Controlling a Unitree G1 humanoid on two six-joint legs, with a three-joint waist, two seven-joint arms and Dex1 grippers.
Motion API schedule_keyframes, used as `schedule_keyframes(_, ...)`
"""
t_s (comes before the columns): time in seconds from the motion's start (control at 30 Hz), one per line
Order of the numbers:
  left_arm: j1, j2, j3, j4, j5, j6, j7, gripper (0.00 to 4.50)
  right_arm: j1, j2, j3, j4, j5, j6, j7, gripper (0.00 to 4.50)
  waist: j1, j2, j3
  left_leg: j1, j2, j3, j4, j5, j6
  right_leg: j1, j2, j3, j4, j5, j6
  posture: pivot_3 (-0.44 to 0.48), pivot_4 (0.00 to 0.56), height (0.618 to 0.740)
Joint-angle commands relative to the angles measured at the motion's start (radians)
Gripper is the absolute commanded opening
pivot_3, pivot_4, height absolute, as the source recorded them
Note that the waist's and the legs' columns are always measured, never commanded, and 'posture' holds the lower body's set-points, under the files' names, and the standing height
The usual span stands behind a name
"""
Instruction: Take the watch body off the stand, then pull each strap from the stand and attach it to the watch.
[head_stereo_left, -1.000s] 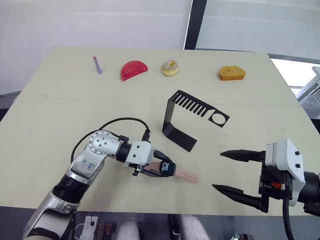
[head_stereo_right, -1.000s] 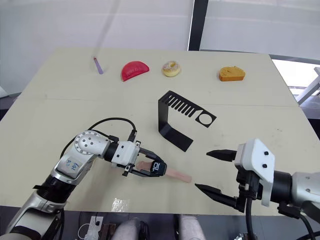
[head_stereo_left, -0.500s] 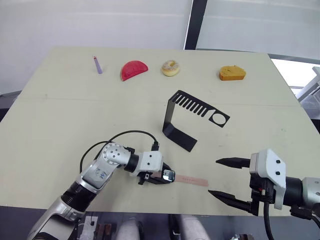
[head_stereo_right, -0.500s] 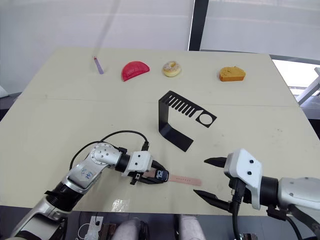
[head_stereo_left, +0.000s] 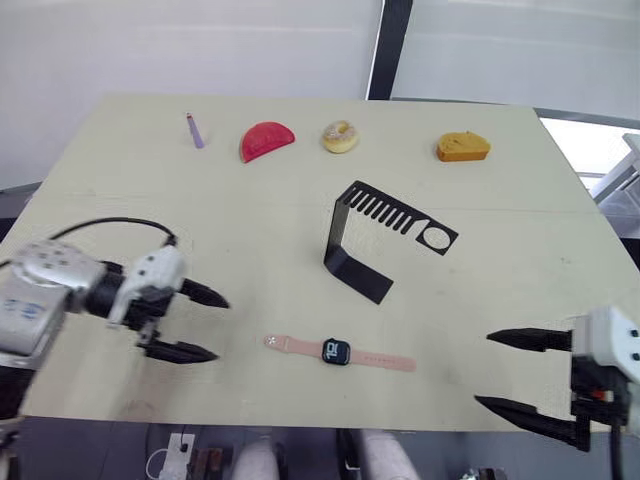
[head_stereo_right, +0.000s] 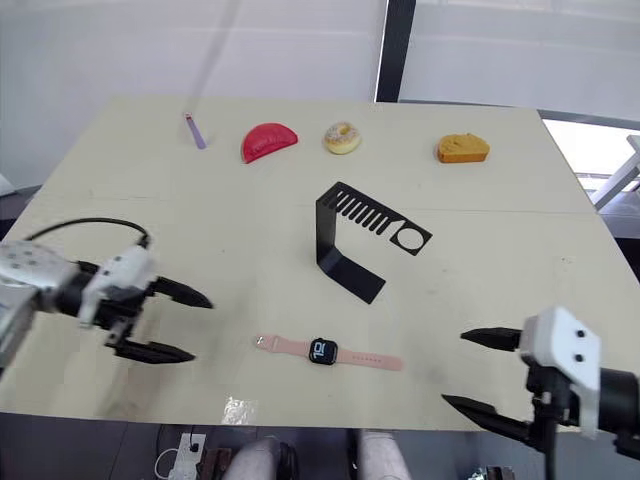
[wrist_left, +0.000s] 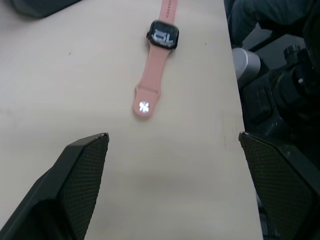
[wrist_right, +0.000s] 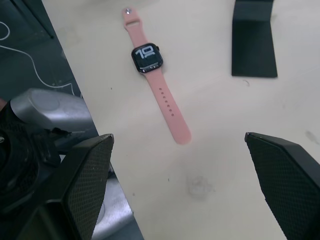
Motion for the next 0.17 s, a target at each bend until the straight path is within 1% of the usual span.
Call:
schedule_keyframes(0.03,0.041,0.058,0.083,0.019,-0.019,-0.033,-0.053,4.47,0.016,0.005,-0.084,0.049,-0.023,-0.034,0.081,4.50,0.001,0.000,0.000,0.000,0.000,0.000,0.000,0.000,0.000,0.000,0.000,0.000,0.000,0.000,0.000,0.000,0.150,0.737)
schedule_keyframes(0.1,0.054,0.065,0.100,0.010,-0.036,-0.020,-0.038,4.47,0.011,0.007,-0.092,0.072,-0.032,-0.047,0.100,4.50,0.001,-0.001,0.000,0.000,0.000,0.000,0.000,-0.001,0.000,0.000,0.000,0.000,0.000,0.000,0.000,0.000,0.150,0.737)
schedule_keyframes(0.17,0.061,0.052,0.106,-0.010,-0.060,-0.011,-0.026,4.47,0.000,0.006,-0.085,0.085,-0.038,-0.055,0.104,4.50,0.001,-0.001,0.000,0.000,0.000,0.000,0.000,-0.001,0.000,0.000,0.000,0.000,0.000,0.000,0.000,0.000,0.150,0.737)
